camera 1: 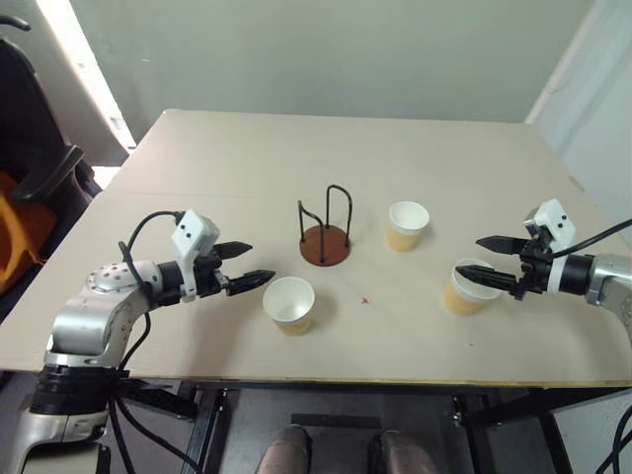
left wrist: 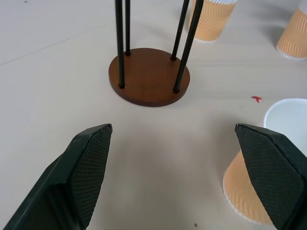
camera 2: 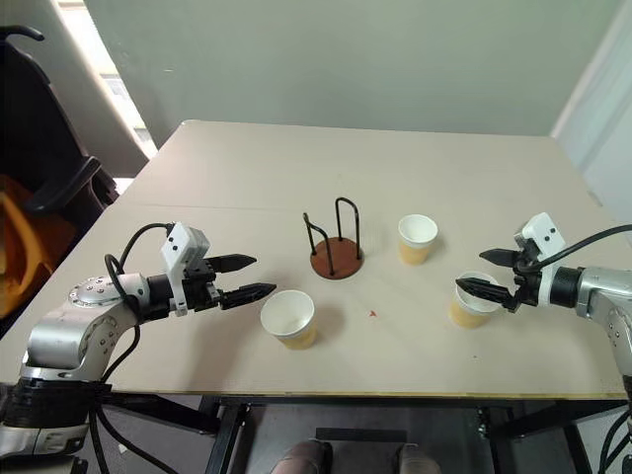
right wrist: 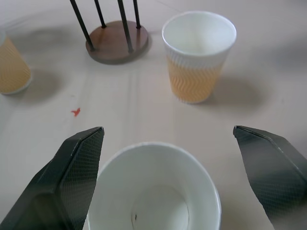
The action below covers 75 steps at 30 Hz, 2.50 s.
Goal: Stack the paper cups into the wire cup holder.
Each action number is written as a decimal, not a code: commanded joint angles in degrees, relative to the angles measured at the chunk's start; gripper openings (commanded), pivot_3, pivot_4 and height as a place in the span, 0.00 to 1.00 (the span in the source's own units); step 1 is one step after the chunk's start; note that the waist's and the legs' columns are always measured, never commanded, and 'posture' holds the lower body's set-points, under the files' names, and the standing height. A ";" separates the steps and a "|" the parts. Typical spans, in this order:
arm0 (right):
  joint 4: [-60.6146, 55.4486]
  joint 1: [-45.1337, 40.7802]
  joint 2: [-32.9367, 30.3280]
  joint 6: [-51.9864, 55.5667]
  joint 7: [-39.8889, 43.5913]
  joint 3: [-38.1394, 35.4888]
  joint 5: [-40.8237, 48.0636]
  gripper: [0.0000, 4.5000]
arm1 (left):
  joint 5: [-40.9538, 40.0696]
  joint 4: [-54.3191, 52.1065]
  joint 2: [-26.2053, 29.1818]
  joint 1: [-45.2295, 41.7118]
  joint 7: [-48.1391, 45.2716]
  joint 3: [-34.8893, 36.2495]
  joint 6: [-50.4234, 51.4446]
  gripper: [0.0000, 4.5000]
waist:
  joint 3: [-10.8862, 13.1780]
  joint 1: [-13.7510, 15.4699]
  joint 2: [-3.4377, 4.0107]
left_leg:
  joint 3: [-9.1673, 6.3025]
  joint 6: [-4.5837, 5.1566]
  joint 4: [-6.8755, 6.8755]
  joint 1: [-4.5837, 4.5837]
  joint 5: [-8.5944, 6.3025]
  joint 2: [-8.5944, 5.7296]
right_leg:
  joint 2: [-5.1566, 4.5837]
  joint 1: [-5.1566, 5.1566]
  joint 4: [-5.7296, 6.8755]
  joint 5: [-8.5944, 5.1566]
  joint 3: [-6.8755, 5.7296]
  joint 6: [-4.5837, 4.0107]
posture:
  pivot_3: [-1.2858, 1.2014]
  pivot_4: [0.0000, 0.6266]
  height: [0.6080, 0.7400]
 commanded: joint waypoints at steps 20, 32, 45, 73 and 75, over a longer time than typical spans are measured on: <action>-1.76 -0.84 -0.58 1.11 -0.94 -2.71 1.12 1.00 | -0.18 -0.05 2.10 -4.26 -2.25 1.04 -0.89 0.98 | 0.00 -0.24 -0.02 | 1.38 -0.11 0.35 0.22 -0.65 0.94 | 1.00 -0.48 0.00 0.36 1.36 -0.08 | 0.52 0.24 1.00; -18.83 -11.09 -2.24 4.93 3.72 6.65 4.72 1.00 | 14.74 18.71 3.89 -26.00 -9.57 -11.93 -14.67 0.98 | 0.00 -0.27 -0.01 | 1.40 0.05 0.58 0.22 -0.54 0.92 | 1.01 -0.36 -0.07 0.33 1.43 -0.08 | 0.52 0.24 1.00; -28.36 -14.25 1.88 10.07 -2.34 9.56 7.70 1.00 | 26.24 48.07 -10.48 -39.99 -9.93 -19.10 -30.97 0.98 | 0.01 0.03 -0.01 | 1.38 0.27 1.11 -0.71 -0.61 0.91 | 0.89 -0.90 -0.21 0.86 1.38 0.85 | 0.52 0.24 1.00; -30.60 -7.52 -5.66 11.52 -3.39 4.26 8.75 1.00 | 18.77 34.85 -20.71 -38.21 -21.18 -15.87 -23.84 0.01 | 0.01 0.70 -0.01 | 1.62 0.76 2.12 -0.95 -0.90 0.74 | 0.85 -0.77 -0.13 0.79 1.60 1.51 | 0.52 0.24 1.00; -30.07 -6.13 -7.20 11.07 -2.61 3.52 8.44 1.00 | 17.48 31.04 -21.65 -38.02 -23.23 -16.99 -21.44 0.01 | 0.01 0.79 -0.01 | 1.62 0.76 2.14 -0.97 -0.90 0.70 | 0.81 -0.75 -0.13 0.80 1.61 1.52 | 0.52 0.24 1.00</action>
